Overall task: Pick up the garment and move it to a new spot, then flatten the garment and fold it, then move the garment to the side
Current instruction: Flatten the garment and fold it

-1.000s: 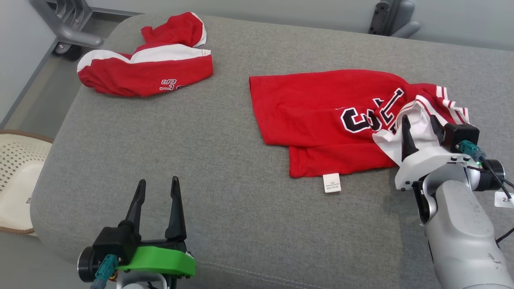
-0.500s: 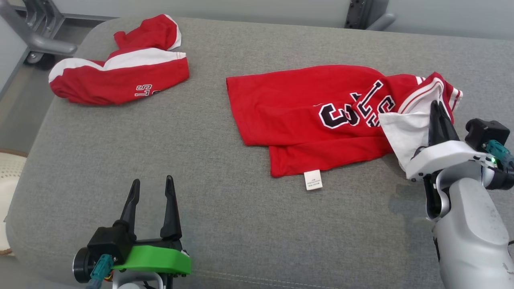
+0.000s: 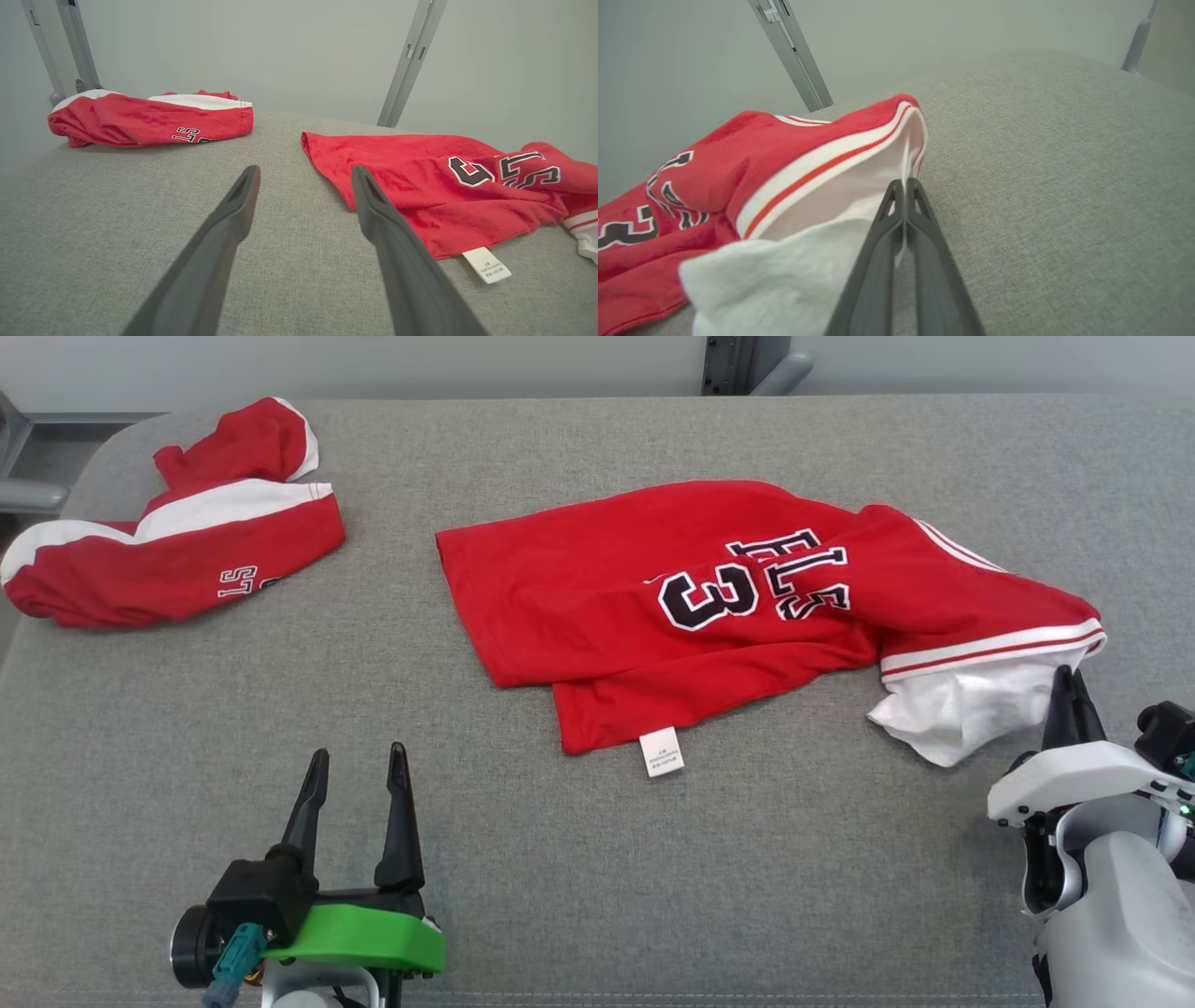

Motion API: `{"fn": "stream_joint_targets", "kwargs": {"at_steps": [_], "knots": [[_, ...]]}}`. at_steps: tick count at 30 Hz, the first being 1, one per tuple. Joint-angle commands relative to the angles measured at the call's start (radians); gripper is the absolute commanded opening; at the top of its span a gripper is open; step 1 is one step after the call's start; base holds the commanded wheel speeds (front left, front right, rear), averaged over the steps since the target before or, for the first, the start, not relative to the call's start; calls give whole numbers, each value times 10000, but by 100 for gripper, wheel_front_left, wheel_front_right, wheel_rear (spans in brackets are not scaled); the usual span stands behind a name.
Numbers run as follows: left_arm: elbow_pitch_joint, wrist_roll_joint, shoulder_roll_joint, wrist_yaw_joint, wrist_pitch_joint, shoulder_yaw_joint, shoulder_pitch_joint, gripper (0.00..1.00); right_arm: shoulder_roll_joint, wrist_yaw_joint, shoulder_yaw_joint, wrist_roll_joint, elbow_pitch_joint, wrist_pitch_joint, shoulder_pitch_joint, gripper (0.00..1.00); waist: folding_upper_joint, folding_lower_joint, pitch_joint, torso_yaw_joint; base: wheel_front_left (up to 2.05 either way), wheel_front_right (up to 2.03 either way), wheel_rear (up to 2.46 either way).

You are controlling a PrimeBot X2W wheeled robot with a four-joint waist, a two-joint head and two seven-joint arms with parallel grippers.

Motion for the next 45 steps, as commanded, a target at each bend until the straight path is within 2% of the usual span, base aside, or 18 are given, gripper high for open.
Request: {"fn": "stream_joint_targets", "kwargs": {"at_steps": [1, 8, 9, 10, 11, 12, 13, 19, 23, 29, 36, 45], "knots": [[19, 124, 13, -44, -1, 28, -149, 100, -35, -3, -65, -137, 53, -35, 81, 0, 93, 0, 62, -27, 0, 0, 0], [23, 187, 13, -88, -1, 74, -247, 100, -422, -3, -560, -1045, 661, -35, -85, 0, 93, 0, 278, 21, 0, 0, 0], [23, 198, 13, -87, -1, 87, -244, 100, -476, -3, -594, -1137, 707, -36, -121, 11, 93, 0, 310, 11, 0, 0, 0], [26, 202, 13, -85, -1, 96, -252, 100, -530, -5, -639, -1200, 739, -36, -156, 31, 93, 0, 338, -3, 0, 0, 0], [29, 210, 13, -80, -1, 105, -263, 100, -567, -5, -664, -1261, 761, -36, -186, 42, 93, 0, 362, -24, 0, 0, 0], [38, 213, 13, -76, -1, 107, -275, 100, -600, -5, -673, -1340, 767, -36, -194, 65, 93, 0, 384, -55, 0, 0, 0], [48, 218, 13, -78, -1, 100, -284, 100, -631, -5, -666, -1390, 779, -36, -197, 100, 93, 0, 402, -92, 0, 0, 0], [55, 206, 12, -64, -1, 31, -347, 100, -791, -3, -553, -1662, 724, -36, -128, 100, 93, 0, 429, -312, 0, 0, 0], [23, 227, 12, -65, -1, 55, -325, 100, -846, -5, -688, -1700, 232, -36, 177, 100, 93, 0, 409, -475, 0, 0, 0], [35, 235, 12, -107, -1, 77, -275, 100, -495, -5, -438, -1455, -1487, -36, 807, 100, 93, 0, 266, -796, 0, 0, 0], [114, 218, 12, -161, -1, 51, -169, 100, -208, -3, 796, -1444, -3780, -36, 1864, 100, 93, 0, -71, -1121, 0, 0, 0], [246, 91, 12, -203, -1, 11, 132, 100, -51, -5, 1793, -1455, -5185, -36, 3208, 100, 93, 0, -552, -1294, 0, 0, 0]]}}
